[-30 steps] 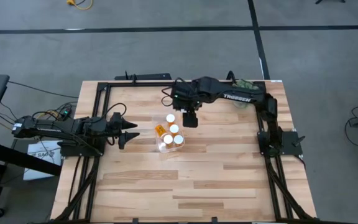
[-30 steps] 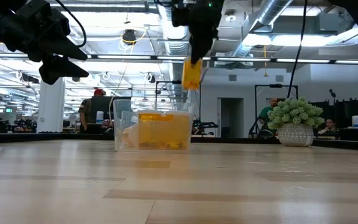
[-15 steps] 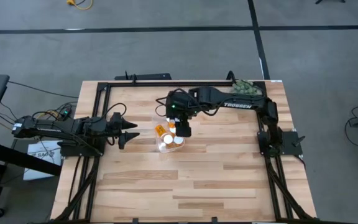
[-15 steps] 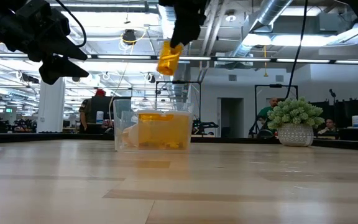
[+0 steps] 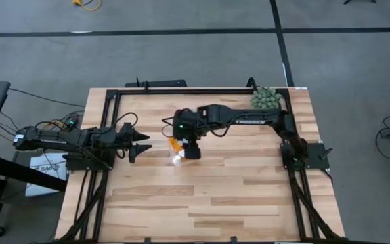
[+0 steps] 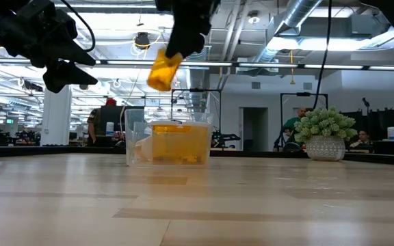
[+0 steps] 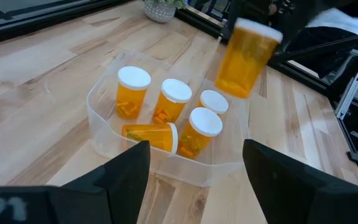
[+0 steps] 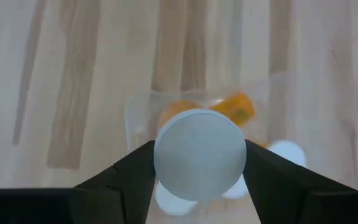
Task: Pick and place pill bottles into a basket
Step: Put the orange pill bottle into the transparent container
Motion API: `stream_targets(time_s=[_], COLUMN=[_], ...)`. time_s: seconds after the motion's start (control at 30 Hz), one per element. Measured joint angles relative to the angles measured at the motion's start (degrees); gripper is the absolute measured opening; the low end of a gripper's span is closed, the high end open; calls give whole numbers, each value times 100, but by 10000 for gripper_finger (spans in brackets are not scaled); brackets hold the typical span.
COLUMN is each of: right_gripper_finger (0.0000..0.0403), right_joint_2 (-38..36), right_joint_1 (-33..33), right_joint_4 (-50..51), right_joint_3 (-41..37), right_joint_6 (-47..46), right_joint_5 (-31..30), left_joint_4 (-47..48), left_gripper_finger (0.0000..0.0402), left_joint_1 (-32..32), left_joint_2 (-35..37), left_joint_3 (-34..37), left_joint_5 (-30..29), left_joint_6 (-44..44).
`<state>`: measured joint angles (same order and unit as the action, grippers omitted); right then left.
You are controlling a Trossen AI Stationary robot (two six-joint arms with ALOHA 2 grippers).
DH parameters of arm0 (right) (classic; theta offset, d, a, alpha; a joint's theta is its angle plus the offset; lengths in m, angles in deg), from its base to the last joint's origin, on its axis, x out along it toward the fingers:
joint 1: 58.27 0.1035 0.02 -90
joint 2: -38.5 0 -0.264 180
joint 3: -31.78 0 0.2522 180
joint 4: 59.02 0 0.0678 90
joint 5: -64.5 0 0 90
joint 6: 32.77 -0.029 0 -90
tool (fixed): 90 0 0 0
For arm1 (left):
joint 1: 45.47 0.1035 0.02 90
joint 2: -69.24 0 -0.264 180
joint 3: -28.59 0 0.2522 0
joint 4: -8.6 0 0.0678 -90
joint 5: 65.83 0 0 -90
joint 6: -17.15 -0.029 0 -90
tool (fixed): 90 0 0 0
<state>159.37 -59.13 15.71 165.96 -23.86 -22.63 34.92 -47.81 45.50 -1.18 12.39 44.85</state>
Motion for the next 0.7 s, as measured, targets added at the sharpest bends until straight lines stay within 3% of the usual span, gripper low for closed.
stream_targets(time_s=[0.33, 0.7], right_gripper_finger=[194, 209], right_joint_2=[37, 310], right_joint_1=[78, 84], right_joint_4=[-383, -586], right_joint_3=[-13, -8], right_joint_6=[52, 50], right_joint_5=[185, 626], left_joint_4=[-2, -2], left_gripper_finger=[247, 247], left_joint_1=[1, 0], left_joint_2=[0, -2], left_joint_3=[0, 0], left_joint_5=[100, 99], left_joint_6=[0, -1])
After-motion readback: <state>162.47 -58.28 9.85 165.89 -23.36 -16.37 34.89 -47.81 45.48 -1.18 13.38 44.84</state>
